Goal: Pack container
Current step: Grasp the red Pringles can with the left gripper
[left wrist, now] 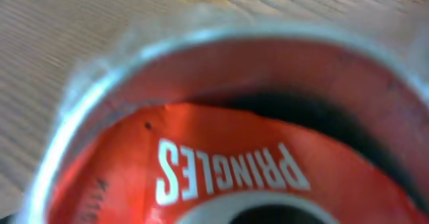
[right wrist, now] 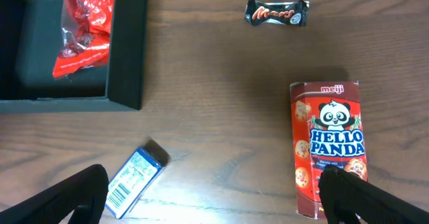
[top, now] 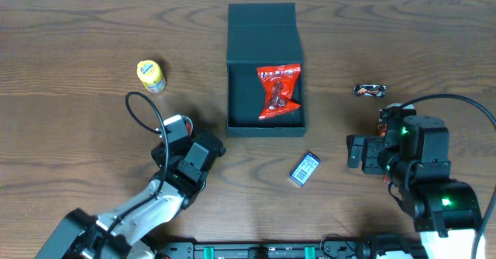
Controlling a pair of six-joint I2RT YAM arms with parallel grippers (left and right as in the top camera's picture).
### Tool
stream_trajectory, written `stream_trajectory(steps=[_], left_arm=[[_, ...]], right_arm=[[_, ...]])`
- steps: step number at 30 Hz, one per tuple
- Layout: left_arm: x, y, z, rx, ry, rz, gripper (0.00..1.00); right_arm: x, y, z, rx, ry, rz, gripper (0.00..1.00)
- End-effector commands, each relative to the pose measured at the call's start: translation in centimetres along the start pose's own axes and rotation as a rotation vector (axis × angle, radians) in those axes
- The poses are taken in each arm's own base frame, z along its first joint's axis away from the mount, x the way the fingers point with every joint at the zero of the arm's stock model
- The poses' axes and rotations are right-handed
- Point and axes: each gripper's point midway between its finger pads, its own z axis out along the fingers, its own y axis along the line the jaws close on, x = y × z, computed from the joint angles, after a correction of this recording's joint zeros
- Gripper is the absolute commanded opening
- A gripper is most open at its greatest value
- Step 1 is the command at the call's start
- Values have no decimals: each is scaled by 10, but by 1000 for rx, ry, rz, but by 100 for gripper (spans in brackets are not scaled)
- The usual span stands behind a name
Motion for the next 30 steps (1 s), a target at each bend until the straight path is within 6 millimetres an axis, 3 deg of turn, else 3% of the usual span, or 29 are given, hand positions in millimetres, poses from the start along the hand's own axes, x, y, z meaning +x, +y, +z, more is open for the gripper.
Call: stream_trajectory(steps=[1, 11, 12, 14, 30], left_arm=[[3, -3, 4, 14, 9, 45, 95], [0, -8, 4, 34, -1, 42, 100], [0, -8, 4, 34, -2, 41, 92], [0, -8, 4, 34, -2, 41, 89], [0, -8, 4, 35, -1, 41, 82]], right_arm=[[1, 0, 1, 6, 2, 10, 99], [1, 0, 1, 6, 3, 10, 99], [1, 0, 1, 6, 3, 10, 99], [1, 0, 1, 6, 3, 10, 99], [1, 0, 1, 6, 3, 10, 99]])
